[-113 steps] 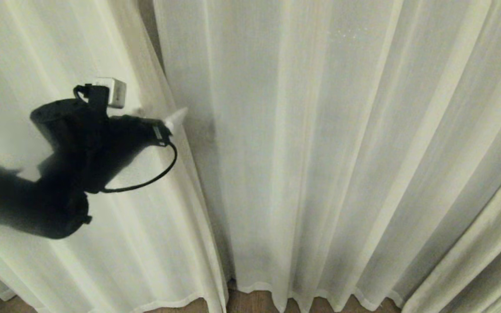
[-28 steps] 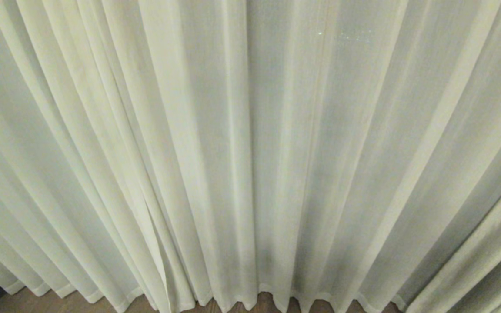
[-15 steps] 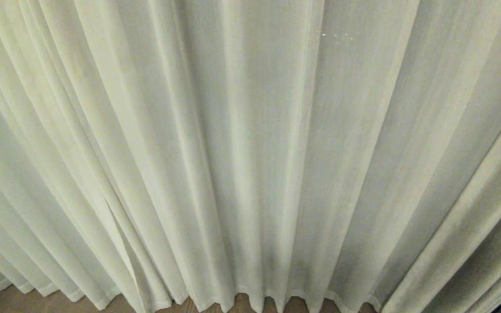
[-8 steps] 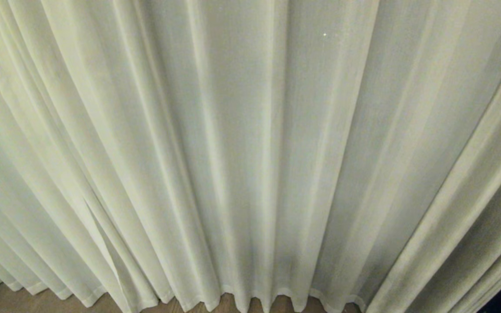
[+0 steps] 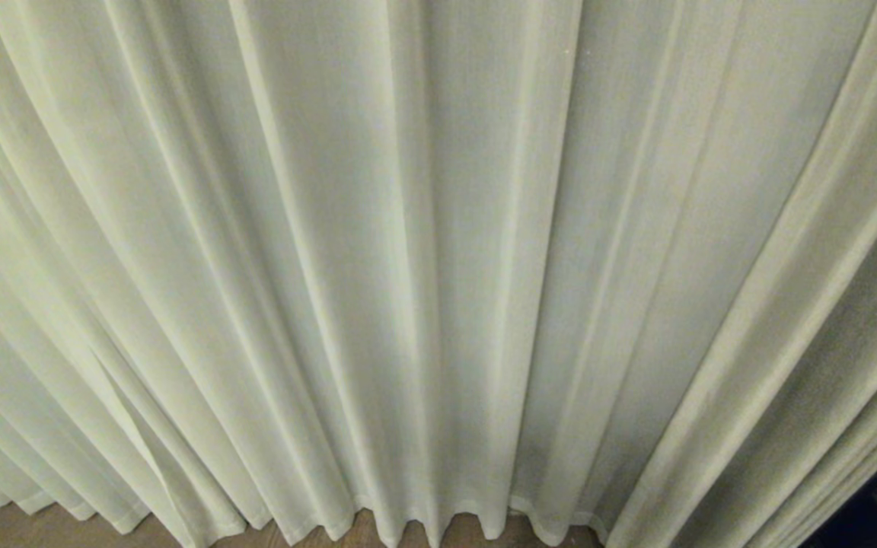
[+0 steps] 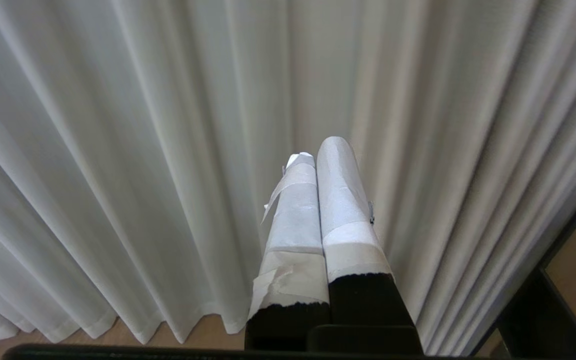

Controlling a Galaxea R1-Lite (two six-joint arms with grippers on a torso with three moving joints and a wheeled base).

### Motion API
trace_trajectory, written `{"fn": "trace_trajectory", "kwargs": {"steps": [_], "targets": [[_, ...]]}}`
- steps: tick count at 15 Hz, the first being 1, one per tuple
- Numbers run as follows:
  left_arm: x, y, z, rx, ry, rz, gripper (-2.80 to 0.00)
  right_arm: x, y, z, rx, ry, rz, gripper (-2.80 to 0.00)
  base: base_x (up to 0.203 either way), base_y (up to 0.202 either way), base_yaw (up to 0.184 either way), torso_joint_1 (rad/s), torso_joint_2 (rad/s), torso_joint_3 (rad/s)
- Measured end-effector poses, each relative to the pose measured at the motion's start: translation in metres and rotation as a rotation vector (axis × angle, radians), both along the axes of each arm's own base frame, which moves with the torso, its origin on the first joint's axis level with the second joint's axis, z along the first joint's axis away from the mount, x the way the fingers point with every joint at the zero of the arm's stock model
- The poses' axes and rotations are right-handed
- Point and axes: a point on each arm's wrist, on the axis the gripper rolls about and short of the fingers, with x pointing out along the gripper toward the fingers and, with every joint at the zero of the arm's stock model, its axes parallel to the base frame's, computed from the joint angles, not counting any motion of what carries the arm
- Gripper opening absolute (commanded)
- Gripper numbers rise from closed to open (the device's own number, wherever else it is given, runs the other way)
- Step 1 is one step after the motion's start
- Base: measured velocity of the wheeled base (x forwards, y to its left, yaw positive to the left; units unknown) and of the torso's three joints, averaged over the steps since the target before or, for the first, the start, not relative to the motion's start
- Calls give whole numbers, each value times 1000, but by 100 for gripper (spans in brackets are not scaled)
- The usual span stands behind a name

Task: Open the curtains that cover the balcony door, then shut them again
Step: Close the outer curtains on both sides

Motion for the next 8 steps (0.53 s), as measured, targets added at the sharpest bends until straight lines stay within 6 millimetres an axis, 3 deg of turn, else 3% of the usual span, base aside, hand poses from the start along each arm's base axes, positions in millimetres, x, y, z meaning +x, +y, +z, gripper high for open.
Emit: {"fn": "trace_trajectory", "kwargs": {"steps": [8], "targets": [[0,0,0,-13,1,3,-280,0,0,0,0,0,0,-280,0,-6,0,0,0,0]]}}
